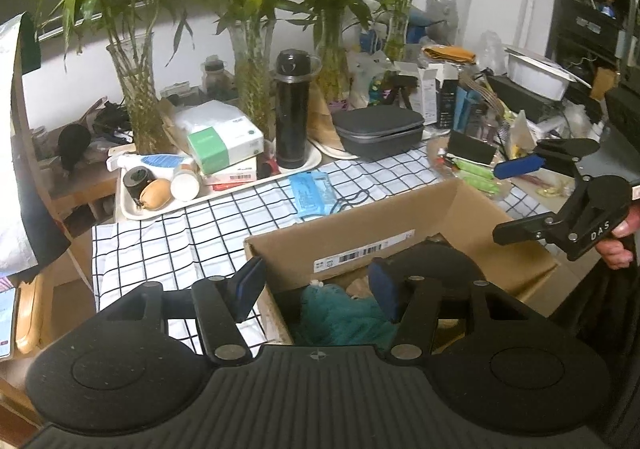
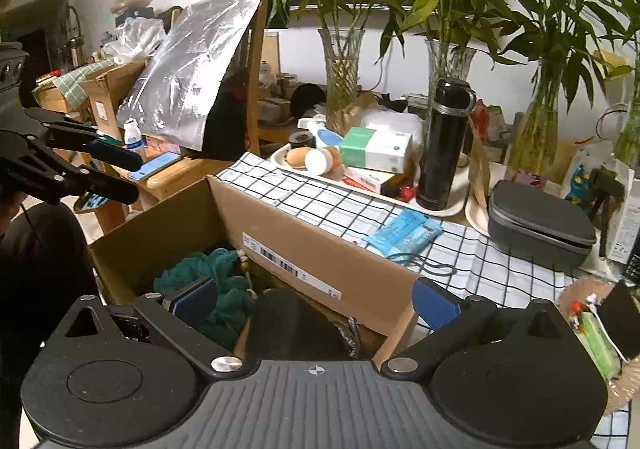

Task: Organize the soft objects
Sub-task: 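Withdraw both tools from the box toward the blue packet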

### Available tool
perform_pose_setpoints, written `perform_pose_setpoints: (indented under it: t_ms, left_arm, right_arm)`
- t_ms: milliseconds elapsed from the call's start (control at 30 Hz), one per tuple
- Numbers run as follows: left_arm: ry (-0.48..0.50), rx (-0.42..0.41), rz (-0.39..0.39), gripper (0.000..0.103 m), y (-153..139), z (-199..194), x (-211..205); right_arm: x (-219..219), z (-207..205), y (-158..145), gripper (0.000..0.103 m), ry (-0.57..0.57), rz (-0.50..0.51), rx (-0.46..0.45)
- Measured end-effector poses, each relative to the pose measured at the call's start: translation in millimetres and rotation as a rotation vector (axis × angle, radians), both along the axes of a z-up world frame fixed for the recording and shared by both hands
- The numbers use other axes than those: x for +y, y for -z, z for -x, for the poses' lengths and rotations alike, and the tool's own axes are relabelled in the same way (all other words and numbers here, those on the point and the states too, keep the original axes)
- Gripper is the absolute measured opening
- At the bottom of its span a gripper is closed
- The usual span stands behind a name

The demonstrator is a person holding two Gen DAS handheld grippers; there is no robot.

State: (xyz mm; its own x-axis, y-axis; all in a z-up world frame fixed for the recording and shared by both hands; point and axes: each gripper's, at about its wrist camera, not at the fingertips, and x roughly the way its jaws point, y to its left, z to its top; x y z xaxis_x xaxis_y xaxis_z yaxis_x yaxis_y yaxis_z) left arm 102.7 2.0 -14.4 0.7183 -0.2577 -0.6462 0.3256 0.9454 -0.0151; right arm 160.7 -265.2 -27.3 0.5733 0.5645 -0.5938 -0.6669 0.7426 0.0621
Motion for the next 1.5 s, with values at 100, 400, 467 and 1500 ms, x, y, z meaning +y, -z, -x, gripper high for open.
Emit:
perform_pose_setpoints:
  t_ms: [100, 400, 467, 1500]
  left_arm:
    - [-0.016, 0.012, -0.002, 0.059, 2.6, -1.9, 3.8]
    - [-0.055, 0.040, 0.029, 0.070, 7.2, -6.9, 15.9]
    - [-0.062, 0.044, 0.033, 0.070, 7.7, -8.0, 16.9]
    - [-0.062, -0.066, 0.125, 0.070, 3.5, -19.7, 32.2]
  right_arm:
    - [0.2, -2.6, 2.8, 0.103, 0.021, 0.015, 0.004]
    - [3.3, -8.6, 10.4, 0.103, 0.068, 0.070, 0.024]
    - [4.5, -10.6, 12.7, 0.103, 0.082, 0.090, 0.029]
    - [6.9, -31.8, 6.5, 0.103, 0.211, -0.023, -0.036]
